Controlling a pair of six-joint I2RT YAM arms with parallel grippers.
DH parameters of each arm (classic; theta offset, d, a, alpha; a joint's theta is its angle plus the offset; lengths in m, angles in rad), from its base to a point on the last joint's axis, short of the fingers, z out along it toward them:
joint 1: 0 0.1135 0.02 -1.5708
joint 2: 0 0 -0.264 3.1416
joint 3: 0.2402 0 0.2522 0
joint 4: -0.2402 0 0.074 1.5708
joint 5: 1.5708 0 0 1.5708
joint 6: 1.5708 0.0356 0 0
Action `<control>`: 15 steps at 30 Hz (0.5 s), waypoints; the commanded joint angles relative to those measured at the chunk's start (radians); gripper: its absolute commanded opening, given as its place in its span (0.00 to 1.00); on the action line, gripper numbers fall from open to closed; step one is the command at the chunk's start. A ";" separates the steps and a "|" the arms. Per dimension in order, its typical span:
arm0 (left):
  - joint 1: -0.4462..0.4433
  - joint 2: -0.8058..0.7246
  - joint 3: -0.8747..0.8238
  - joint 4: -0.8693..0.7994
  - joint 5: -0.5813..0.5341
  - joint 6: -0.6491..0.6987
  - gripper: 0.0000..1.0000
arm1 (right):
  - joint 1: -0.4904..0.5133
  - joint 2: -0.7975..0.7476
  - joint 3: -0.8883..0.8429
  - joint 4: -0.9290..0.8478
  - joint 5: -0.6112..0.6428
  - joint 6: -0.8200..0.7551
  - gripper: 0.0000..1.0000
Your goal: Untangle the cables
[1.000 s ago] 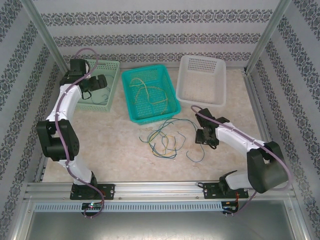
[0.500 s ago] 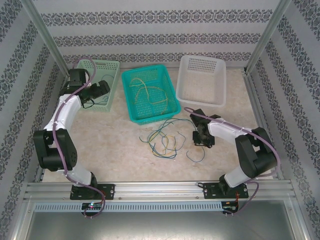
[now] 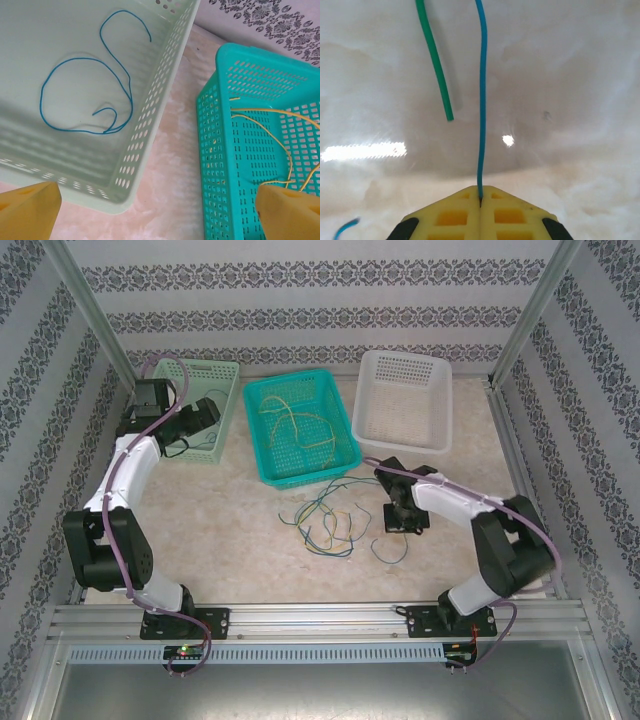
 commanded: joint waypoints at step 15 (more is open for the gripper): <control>-0.147 -0.118 -0.012 0.057 -0.018 0.090 1.00 | 0.001 -0.465 0.295 0.007 -0.255 -0.030 0.00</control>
